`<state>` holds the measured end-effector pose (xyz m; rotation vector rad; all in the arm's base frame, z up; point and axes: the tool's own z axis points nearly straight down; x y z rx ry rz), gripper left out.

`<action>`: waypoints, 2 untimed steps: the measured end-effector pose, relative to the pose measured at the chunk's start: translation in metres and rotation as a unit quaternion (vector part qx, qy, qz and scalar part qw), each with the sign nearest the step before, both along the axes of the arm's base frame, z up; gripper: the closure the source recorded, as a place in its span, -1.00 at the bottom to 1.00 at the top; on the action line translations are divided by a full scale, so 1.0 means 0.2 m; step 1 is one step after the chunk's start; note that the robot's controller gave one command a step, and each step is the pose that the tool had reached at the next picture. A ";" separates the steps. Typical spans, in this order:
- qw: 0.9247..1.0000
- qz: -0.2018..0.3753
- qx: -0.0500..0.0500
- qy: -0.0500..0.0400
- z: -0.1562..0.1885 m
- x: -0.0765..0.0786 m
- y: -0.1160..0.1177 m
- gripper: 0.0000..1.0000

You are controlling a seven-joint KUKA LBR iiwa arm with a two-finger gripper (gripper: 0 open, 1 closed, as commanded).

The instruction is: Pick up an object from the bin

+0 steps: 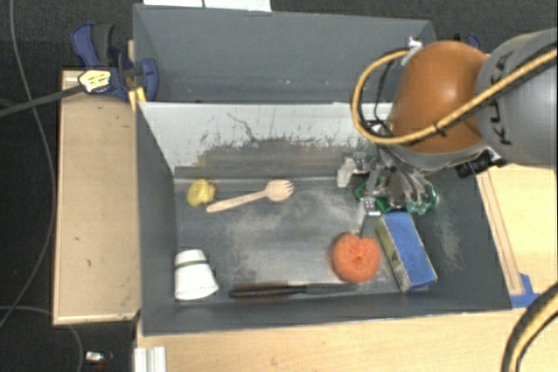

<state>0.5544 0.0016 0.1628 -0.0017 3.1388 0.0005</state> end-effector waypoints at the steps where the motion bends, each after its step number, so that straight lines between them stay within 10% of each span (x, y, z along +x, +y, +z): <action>1: 1.000 0.019 0.000 0.000 -0.05 -0.01 0.00 -1.00; 2: 0.999 -0.048 0.000 -0.001 -0.20 0.00 0.20 -1.00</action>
Offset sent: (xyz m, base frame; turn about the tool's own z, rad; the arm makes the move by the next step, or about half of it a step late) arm -0.0007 0.0469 -0.0457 0.0979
